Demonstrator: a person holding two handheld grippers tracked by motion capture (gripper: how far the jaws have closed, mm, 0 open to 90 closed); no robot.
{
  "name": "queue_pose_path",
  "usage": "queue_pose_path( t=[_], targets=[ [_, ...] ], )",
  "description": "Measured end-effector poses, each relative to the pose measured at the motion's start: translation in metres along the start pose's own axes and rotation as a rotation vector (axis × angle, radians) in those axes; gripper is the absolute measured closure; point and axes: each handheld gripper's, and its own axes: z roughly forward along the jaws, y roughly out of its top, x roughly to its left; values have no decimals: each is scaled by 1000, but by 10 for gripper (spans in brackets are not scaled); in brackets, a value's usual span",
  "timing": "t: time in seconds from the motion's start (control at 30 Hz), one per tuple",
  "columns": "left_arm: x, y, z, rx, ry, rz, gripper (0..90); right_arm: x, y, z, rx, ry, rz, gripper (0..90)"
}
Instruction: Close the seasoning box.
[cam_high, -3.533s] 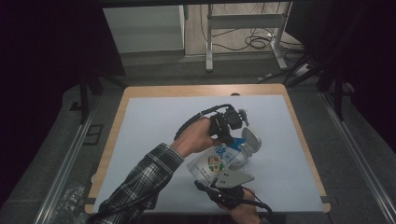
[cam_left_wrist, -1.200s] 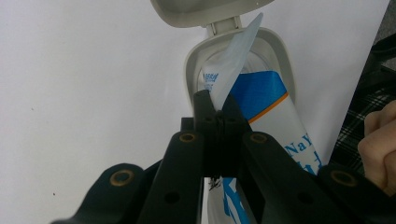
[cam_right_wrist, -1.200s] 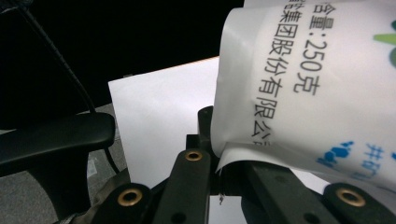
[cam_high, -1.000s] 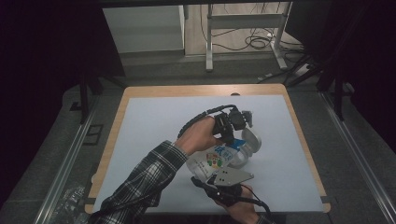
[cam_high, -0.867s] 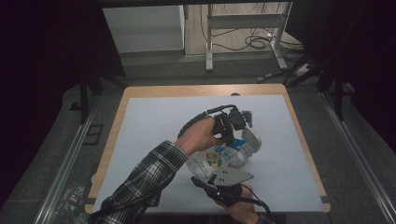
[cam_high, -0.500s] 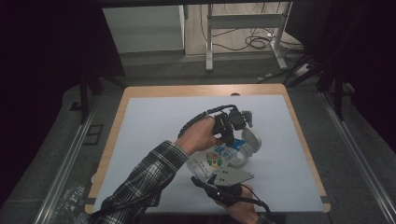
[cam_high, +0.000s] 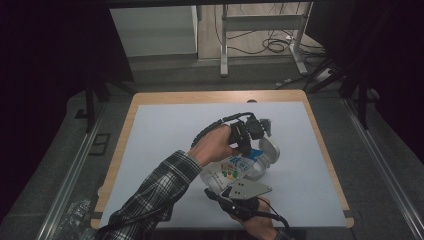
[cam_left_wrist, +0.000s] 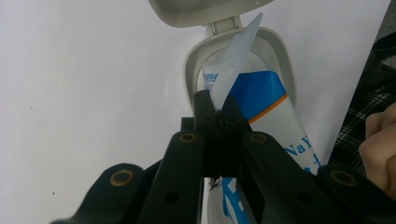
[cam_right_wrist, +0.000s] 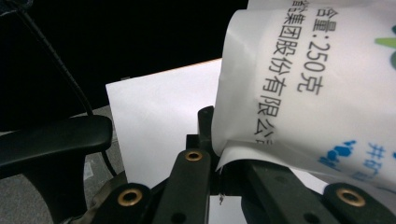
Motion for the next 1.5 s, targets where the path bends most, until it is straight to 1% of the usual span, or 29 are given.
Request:
queue_pose_path(
  t=[0.17,0.23,0.67,0.7,1.13,1.5],
  targets=[
    [0,0,0,1,0,0,896,0,0,0,0,0,-5,891],
    [0,0,0,1,0,0,896,1,0,0,0,0,1,891],
    [-1,0,0,2,1,-3,896,1,0,0,-1,1,3,891],
    [-1,0,0,2,0,-3,896,1,0,0,-3,-2,-3,891],
    [-1,0,0,1,-2,-6,896,2,1,-1,-5,-1,0,891],
    [-1,1,1,9,-1,-4,895,1,2,-2,-13,0,0,891]
  ],
)
